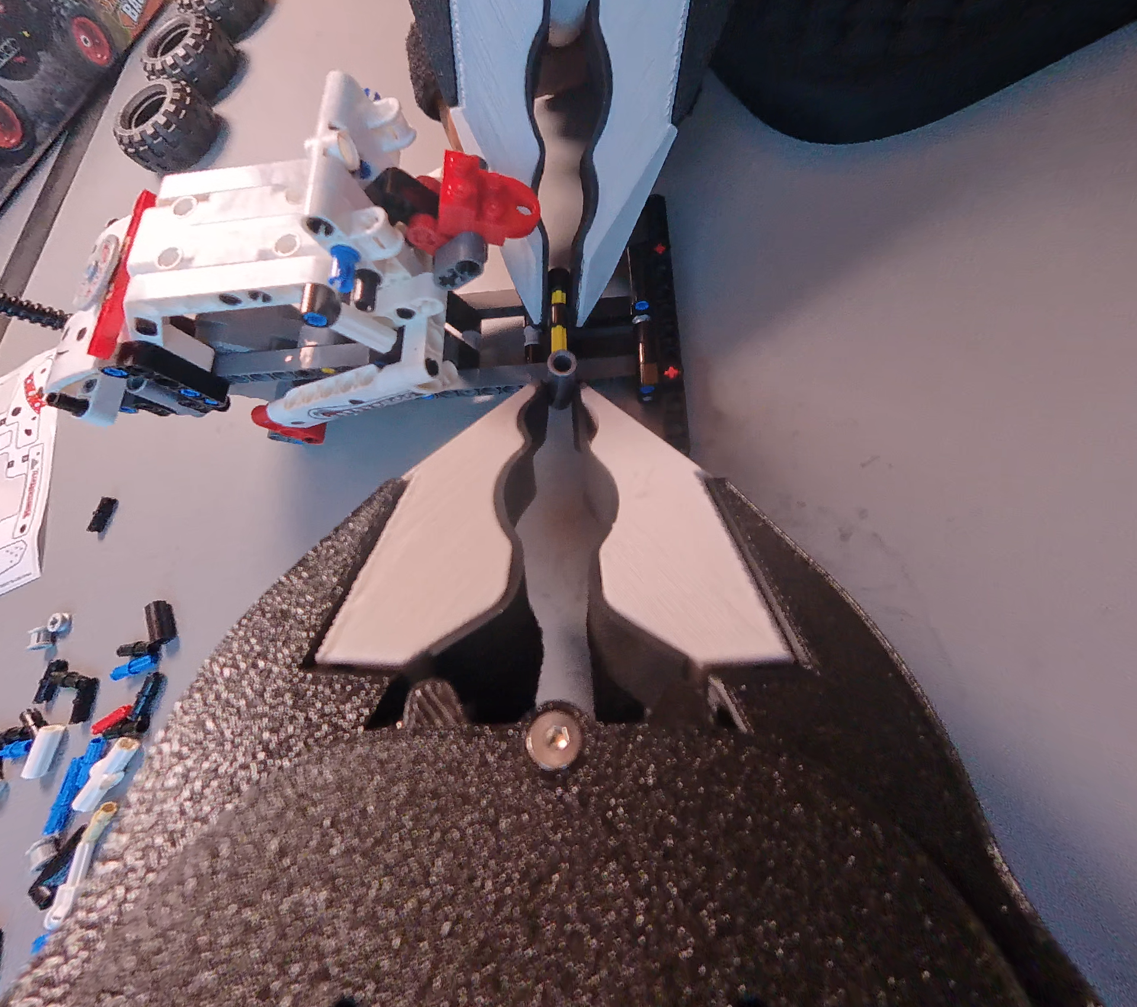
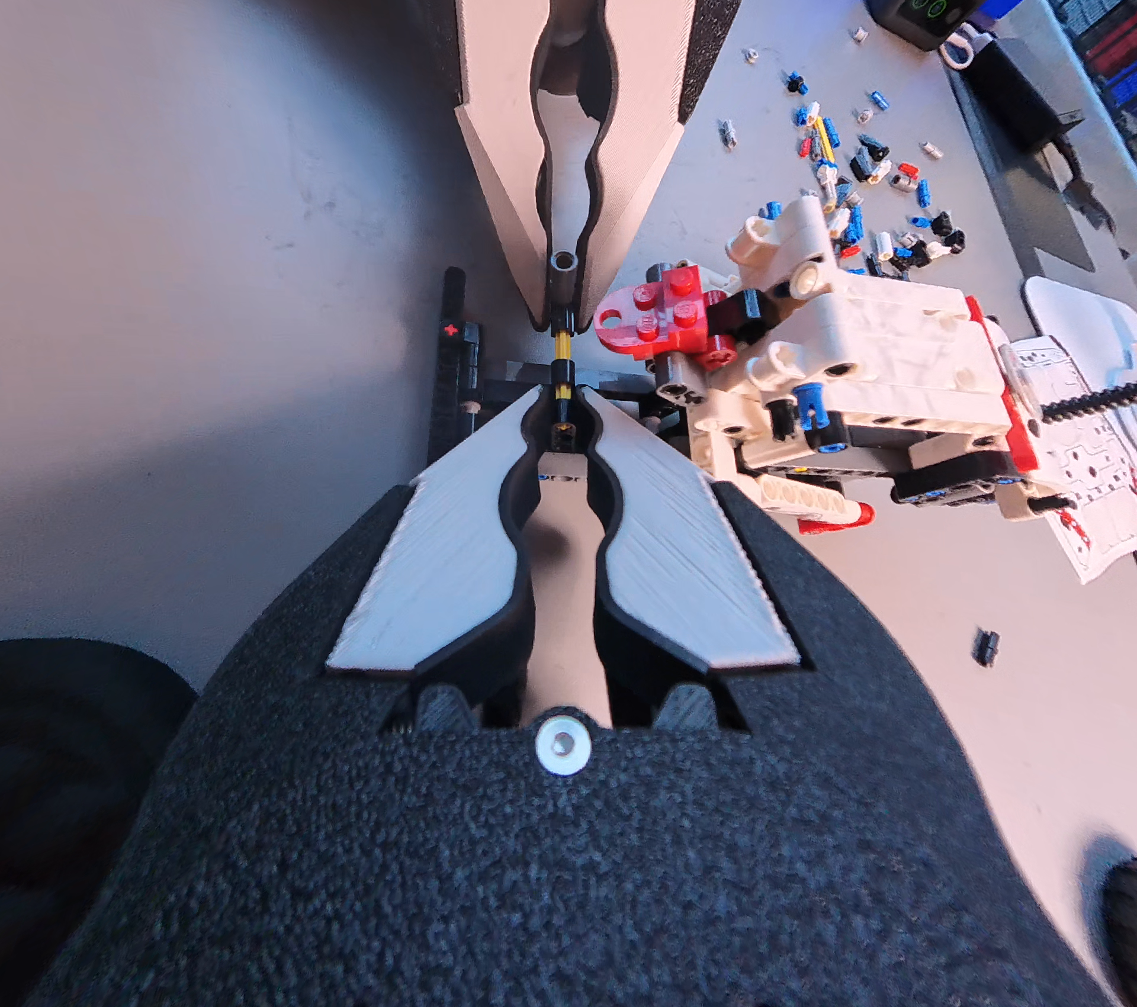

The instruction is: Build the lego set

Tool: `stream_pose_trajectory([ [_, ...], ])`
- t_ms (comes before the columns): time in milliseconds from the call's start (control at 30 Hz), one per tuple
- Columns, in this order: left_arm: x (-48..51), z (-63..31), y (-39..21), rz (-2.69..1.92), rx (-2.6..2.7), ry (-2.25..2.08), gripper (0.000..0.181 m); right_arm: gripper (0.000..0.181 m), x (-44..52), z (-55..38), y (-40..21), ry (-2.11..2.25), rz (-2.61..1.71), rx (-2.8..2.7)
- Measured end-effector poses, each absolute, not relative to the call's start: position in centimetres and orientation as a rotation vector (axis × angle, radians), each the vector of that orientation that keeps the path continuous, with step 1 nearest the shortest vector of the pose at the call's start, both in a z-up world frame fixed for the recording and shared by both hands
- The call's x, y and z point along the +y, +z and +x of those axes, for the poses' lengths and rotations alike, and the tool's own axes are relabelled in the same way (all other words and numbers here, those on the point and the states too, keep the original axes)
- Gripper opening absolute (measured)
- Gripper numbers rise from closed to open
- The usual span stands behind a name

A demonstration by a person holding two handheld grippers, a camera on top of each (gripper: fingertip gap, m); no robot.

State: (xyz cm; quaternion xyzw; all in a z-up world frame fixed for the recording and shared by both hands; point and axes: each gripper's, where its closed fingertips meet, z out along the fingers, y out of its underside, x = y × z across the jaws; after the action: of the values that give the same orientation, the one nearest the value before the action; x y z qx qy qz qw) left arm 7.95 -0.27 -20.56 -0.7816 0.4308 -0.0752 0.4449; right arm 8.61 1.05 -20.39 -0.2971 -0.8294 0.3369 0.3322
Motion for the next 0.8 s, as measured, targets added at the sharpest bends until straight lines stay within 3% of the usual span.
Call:
stream_pose_trajectory([
  [800,1.4,9.3,-20.6,-1.993,1.056,-0.182,0.006,0.006,1.7,8.9,-20.4,0.887,-0.782,-2.154],
])
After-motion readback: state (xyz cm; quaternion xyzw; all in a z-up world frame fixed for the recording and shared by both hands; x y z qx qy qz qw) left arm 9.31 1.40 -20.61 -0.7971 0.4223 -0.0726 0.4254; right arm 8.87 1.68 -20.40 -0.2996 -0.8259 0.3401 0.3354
